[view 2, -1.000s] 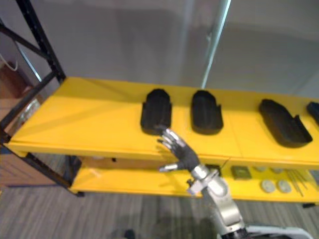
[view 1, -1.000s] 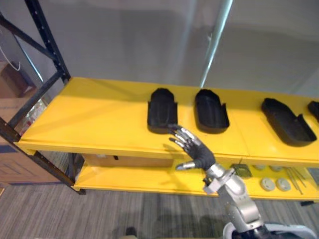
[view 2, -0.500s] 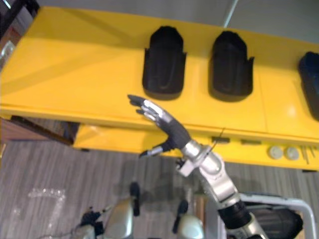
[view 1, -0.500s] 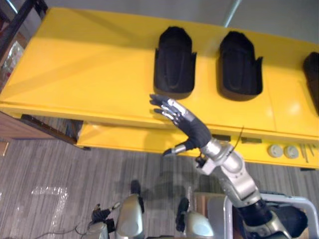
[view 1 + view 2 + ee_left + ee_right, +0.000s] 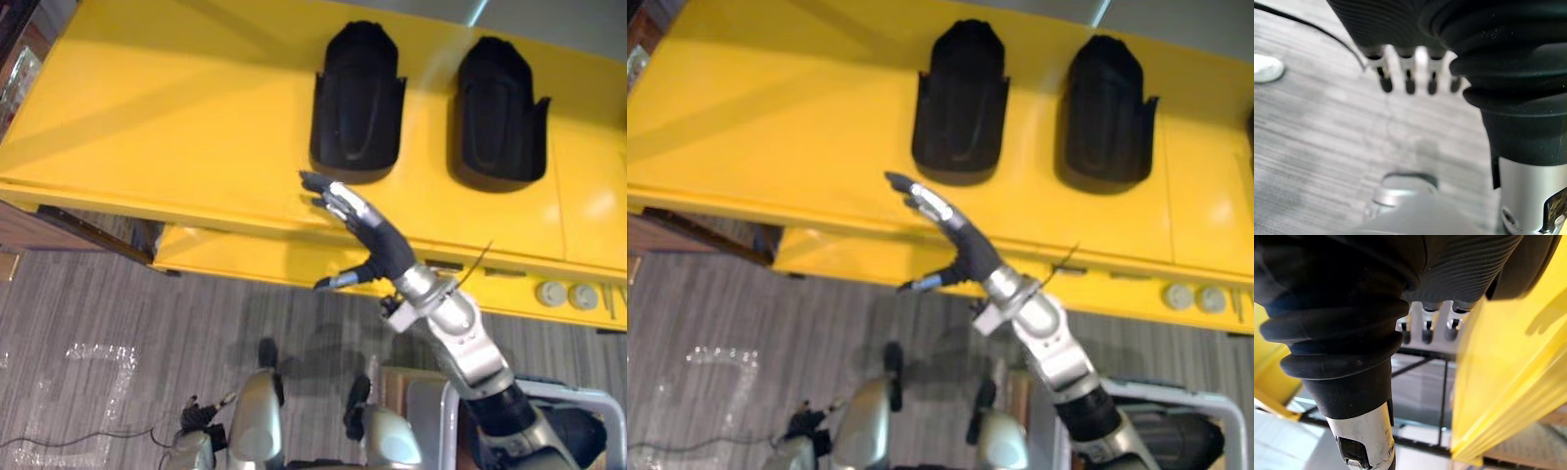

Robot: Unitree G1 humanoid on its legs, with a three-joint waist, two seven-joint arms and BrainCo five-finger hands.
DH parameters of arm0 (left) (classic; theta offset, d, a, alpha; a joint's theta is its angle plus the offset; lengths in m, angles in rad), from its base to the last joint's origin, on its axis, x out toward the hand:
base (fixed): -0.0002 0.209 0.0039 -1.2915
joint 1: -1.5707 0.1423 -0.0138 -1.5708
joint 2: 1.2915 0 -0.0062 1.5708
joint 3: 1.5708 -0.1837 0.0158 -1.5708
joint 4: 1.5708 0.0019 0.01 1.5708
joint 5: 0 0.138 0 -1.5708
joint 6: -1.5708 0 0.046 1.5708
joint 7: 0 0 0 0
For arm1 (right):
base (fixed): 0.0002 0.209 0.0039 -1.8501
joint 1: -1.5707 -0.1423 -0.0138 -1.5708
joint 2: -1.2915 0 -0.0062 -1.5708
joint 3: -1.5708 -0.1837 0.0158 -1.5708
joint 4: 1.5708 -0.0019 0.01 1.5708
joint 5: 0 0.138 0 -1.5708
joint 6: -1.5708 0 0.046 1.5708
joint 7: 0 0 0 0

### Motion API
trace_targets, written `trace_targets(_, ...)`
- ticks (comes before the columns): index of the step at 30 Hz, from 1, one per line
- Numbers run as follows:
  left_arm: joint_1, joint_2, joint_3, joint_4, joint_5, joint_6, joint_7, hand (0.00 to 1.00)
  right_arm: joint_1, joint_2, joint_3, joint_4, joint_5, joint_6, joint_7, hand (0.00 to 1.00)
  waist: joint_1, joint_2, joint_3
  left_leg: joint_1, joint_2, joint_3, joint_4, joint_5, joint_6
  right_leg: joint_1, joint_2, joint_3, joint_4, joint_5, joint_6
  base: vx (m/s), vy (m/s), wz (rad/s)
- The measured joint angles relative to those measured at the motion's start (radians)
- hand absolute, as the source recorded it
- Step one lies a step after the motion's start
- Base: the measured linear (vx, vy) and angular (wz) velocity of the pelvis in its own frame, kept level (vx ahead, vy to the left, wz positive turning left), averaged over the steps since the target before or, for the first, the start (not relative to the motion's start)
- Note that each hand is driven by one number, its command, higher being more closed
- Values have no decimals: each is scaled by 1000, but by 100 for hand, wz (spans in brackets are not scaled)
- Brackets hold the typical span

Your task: Walk over and take plastic housings, then place them on the shelf

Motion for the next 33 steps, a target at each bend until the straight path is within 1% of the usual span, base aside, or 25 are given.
trace_targets(1, 0, 0, 0, -1, -1, 0, 0, 0, -7, -3, -11, 6, 2, 7, 3, 0, 0, 0, 0, 0, 0, -2, 0, 0, 0, 1, 0, 0, 0, 0, 0, 42, -16, 8)
trace_targets(3, 0, 1, 1, -10, -1, 1, 0, 0, -38, -21, -37, 36, 2, 55, 4, 0, 1, -3, 2, 0, -2, -11, 1, 1, -1, 6, 2, 0, 1, 0, -1, 32, -9, 10)
trace_targets(5, 0, 5, 4, -26, -7, 4, -1, 0, -59, -37, -45, 78, 3, 85, 10, 0, 1, -7, 11, 1, -2, -23, 4, 1, -1, 17, 6, 0, 0, -1, -2, 11, -6, 17)
trace_targets(8, 0, 13, 7, -56, -9, 3, -2, 0, -100, -71, -56, 148, 14, 110, 14, 0, 10, -13, 35, -3, 1, -35, 14, 0, -2, 25, 13, 0, 0, -6, -9, -17, -9, 12)
trace_targets(9, 1, 13, 11, -62, -9, 5, -2, 0, -115, -80, -61, 167, 15, 111, 20, 0, 13, -11, 44, -2, 0, -40, 18, -1, -2, 31, 14, -1, 0, -8, -13, -24, -4, 8)
trace_targets(12, 11, 17, 15, -76, -9, 8, -3, 0, -124, -88, -83, 183, 15, 114, 41, 0, 24, -10, 45, -6, -1, -43, 18, -3, -1, 31, 15, -1, 1, -11, -16, -18, 6, 5)
trace_targets(15, 12, 19, 41, -83, -10, 12, -9, 0, -154, -119, -91, 206, 40, 118, 74, 0, 26, -10, 45, -23, -6, -56, 32, -11, 6, 25, 11, -7, 14, -28, -6, -17, 7, 14)
trace_targets(17, 13, 22, 52, -85, -9, 26, -16, 0, -168, -137, -92, 217, 43, 137, 88, 0, 26, -10, 45, -35, -12, -71, 35, -11, 6, 17, 6, -22, 33, -42, -10, -8, 0, 18)
trace_targets(18, 13, 22, 52, -85, -9, 27, -17, 0, -168, -142, -92, 217, 43, 139, 89, 0, 25, -10, 45, -38, -16, -78, 35, -11, 6, 17, 4, -29, 36, -44, -8, 14, -3, 23)
trace_targets(20, 16, 22, 52, -85, -9, 30, -21, 0, -169, -148, -93, 226, 43, 152, 90, 0, 29, -13, 46, -37, -21, -81, 35, -8, 1, 16, -1, -31, 51, -52, -8, 30, -1, 15)
trace_targets(28, 16, 22, 57, -104, -9, 25, -23, 0, -207, -148, -101, 233, 42, 153, 71, 0, 31, -13, 46, -39, -25, -84, 39, -13, 2, 16, -4, -31, 57, -57, -15, 12, 1, 2)
trace_targets(30, 15, 22, 57, -116, -9, 25, -23, 0, -217, -148, -108, 247, 40, 153, 66, 0, 31, -12, 47, -41, -25, -86, 49, -19, 3, 16, -4, -31, 64, -64, -22, 0, 0, 0)
trace_targets(33, 16, 22, 57, -120, -9, 26, -22, 0, -222, -152, -123, 247, 2, 153, 47, 0, 31, -12, 47, -55, -23, -88, 72, -36, 6, 16, -5, -30, 73, -73, -17, -9, 2, 1)
